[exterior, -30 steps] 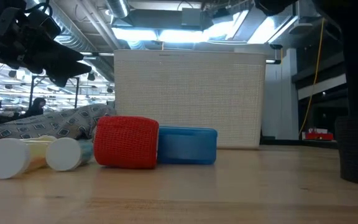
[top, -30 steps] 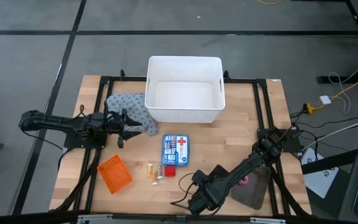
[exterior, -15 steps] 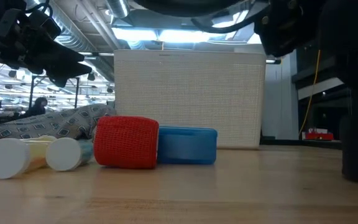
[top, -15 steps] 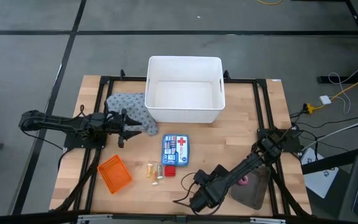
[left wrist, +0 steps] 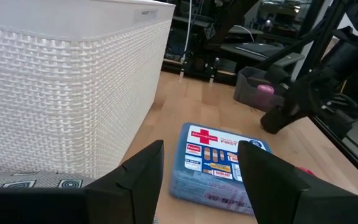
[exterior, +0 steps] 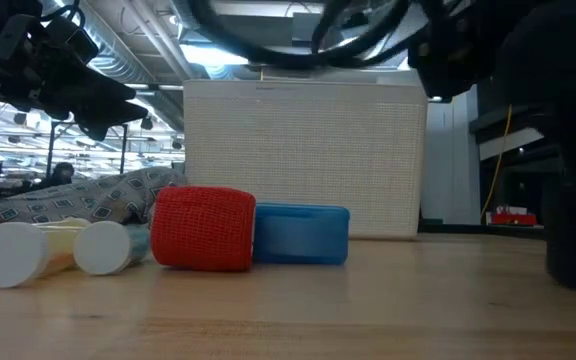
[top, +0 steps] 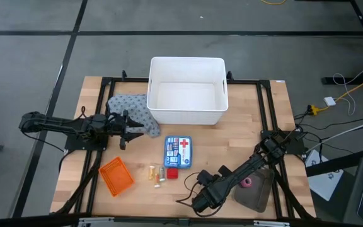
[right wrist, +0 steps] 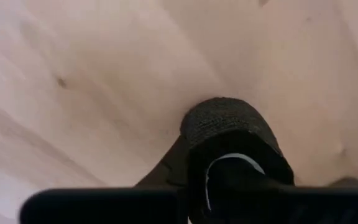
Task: Pick & place medical supplies in basket/bin
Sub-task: Put the black bandage into the black bin
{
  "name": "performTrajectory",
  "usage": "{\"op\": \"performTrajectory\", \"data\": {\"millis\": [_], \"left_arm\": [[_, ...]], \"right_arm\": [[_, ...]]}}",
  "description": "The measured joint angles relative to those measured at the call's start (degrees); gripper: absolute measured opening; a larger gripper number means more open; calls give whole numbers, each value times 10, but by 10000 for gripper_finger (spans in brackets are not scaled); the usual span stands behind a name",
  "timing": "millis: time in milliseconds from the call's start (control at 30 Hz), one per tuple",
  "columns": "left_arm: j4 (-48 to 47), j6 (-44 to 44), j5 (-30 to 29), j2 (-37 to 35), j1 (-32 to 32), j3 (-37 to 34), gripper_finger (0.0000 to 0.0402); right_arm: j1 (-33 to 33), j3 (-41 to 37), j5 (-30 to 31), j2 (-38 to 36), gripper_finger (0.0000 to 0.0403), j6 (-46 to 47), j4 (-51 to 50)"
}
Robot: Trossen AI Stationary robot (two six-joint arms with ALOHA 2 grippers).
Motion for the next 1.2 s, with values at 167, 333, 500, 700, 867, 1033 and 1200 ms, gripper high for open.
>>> {"op": "performTrajectory", "data": {"millis": [167, 333, 500, 700, 867, 1033, 1200], "left_arm": [[1, 0, 0, 0, 0, 0, 201], [2, 0, 0, 0, 0, 0, 201], [1, 0, 1, 0, 0, 0, 201], [1, 0, 1, 0, 0, 0, 201], [0, -1, 2, 0, 0, 0, 201], [0, -6, 3, 0, 0, 0, 201], [0, -6, 2, 0, 0, 0, 201]], "right_arm": [[-8, 1, 21, -43, 30, 6, -13], [-9, 1, 21, -87, 48, 23, -56], [1, 1, 14, -134, 32, 39, -111], [21, 1, -3, -204, 38, 75, -151], [58, 1, -7, -236, 38, 139, -150], [108, -6, -49, -237, 36, 205, -148], [167, -45, -86, -236, 37, 305, -148]]}}
